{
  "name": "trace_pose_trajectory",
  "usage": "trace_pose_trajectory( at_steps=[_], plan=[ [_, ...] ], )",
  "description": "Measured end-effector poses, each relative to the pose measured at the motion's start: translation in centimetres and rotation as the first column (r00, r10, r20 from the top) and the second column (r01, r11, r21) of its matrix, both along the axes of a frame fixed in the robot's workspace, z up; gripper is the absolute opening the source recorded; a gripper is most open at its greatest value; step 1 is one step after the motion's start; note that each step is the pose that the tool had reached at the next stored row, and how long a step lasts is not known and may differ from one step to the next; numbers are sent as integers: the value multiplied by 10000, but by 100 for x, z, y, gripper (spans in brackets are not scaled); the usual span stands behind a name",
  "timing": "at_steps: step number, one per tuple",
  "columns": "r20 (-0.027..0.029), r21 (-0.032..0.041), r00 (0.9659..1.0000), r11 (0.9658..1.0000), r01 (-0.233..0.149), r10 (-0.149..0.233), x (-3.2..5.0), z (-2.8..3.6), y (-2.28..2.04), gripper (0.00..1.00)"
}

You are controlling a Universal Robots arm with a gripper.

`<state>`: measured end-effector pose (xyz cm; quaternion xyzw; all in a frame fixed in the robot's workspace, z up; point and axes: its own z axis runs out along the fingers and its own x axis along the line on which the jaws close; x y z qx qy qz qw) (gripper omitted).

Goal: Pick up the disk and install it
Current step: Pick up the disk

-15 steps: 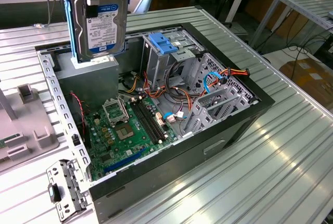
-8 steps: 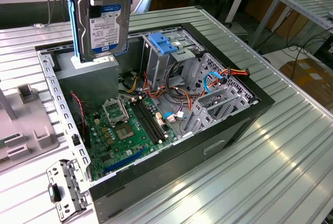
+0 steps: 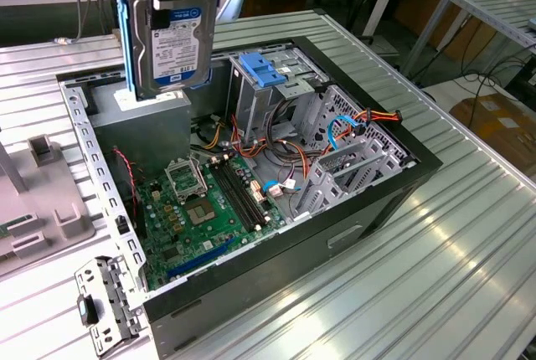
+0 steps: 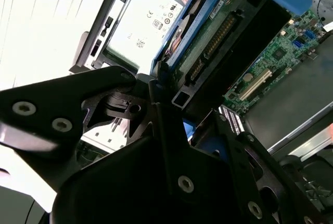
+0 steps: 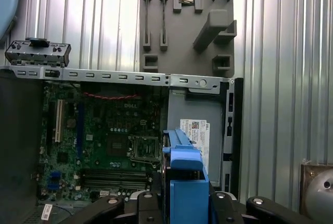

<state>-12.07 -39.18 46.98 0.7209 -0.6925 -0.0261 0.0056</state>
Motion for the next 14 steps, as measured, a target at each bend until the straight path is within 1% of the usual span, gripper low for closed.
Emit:
trace_pose_trajectory(
  at_steps=[14],
  plan=[
    [0,-1,10000,10000,0,0,114,-4,-25,37]
  ],
)
